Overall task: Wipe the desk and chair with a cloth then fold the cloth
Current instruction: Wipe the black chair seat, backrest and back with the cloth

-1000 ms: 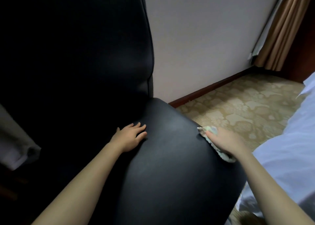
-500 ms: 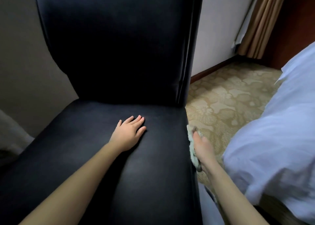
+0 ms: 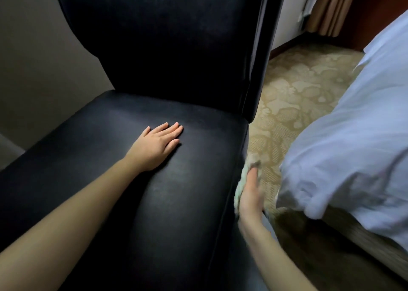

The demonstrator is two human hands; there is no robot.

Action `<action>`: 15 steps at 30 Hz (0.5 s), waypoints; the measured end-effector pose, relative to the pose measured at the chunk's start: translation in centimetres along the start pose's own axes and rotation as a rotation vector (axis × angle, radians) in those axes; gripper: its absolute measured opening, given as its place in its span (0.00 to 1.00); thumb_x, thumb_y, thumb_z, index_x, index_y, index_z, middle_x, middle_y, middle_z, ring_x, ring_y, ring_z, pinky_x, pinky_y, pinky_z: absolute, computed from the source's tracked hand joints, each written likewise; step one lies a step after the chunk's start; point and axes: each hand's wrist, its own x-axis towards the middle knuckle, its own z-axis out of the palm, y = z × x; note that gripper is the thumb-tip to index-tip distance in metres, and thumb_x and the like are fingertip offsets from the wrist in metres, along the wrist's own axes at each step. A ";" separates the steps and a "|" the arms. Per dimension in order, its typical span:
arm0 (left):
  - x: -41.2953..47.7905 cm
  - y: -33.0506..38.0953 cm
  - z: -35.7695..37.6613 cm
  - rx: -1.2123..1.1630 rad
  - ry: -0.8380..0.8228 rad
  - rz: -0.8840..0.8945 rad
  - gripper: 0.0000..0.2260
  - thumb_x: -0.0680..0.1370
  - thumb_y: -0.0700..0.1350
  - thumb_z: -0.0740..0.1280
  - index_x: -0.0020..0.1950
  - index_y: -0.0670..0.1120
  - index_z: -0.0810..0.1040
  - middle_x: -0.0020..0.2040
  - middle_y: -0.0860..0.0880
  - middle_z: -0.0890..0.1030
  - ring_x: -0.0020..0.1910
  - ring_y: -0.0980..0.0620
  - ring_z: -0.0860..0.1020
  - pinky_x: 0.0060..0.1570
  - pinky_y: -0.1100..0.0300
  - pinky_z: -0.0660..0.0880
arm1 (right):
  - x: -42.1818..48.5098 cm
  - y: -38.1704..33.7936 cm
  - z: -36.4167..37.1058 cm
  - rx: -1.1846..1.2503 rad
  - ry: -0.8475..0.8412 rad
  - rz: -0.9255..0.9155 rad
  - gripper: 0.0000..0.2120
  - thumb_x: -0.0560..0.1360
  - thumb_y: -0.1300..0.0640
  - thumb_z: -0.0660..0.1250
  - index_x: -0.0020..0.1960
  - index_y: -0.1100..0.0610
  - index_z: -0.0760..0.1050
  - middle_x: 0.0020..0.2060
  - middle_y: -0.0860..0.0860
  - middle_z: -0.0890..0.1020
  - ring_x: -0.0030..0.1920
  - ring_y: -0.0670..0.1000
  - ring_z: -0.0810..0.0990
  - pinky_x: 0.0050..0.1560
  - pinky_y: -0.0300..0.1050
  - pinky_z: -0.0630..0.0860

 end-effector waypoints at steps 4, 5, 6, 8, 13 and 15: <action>-0.2 0.0 0.2 -0.013 0.002 0.007 0.21 0.83 0.53 0.48 0.77 0.55 0.54 0.77 0.58 0.54 0.77 0.54 0.51 0.73 0.49 0.48 | -5.9 2.3 -1.6 0.002 -0.015 -0.027 0.20 0.80 0.48 0.56 0.68 0.55 0.69 0.60 0.49 0.77 0.62 0.50 0.74 0.67 0.49 0.68; -0.2 0.0 0.2 -0.016 0.004 0.012 0.21 0.83 0.53 0.48 0.77 0.55 0.54 0.77 0.58 0.54 0.77 0.54 0.51 0.73 0.49 0.48 | -5.0 1.5 -1.2 -0.021 -0.010 -0.052 0.18 0.80 0.50 0.57 0.67 0.56 0.70 0.59 0.49 0.77 0.61 0.49 0.74 0.66 0.47 0.68; -0.3 0.0 0.2 -0.021 0.006 0.017 0.21 0.83 0.52 0.48 0.77 0.54 0.54 0.77 0.58 0.55 0.77 0.54 0.51 0.73 0.49 0.48 | -3.8 0.5 -0.8 -0.042 -0.003 -0.079 0.17 0.80 0.50 0.57 0.66 0.57 0.71 0.57 0.50 0.78 0.60 0.49 0.75 0.64 0.45 0.69; -0.2 0.0 0.1 -0.023 0.019 0.031 0.21 0.83 0.52 0.48 0.77 0.54 0.55 0.77 0.57 0.55 0.76 0.53 0.52 0.73 0.48 0.49 | 0.0 -2.1 0.4 -0.113 0.034 -0.147 0.17 0.80 0.48 0.57 0.61 0.59 0.73 0.53 0.54 0.80 0.54 0.54 0.78 0.55 0.46 0.73; 0.0 -0.3 0.2 -0.053 0.055 0.030 0.20 0.83 0.52 0.49 0.76 0.54 0.58 0.76 0.56 0.58 0.76 0.52 0.54 0.72 0.48 0.51 | 7.8 -6.4 3.0 -0.252 0.032 -0.223 0.15 0.78 0.44 0.56 0.47 0.55 0.73 0.33 0.48 0.78 0.36 0.52 0.77 0.37 0.48 0.72; 0.0 -0.3 0.3 -0.061 0.056 0.015 0.20 0.83 0.52 0.49 0.76 0.55 0.58 0.76 0.56 0.58 0.76 0.52 0.54 0.72 0.48 0.51 | 6.8 -6.0 3.1 -0.240 0.040 -0.245 0.13 0.78 0.43 0.57 0.45 0.52 0.72 0.34 0.46 0.78 0.36 0.51 0.77 0.38 0.49 0.72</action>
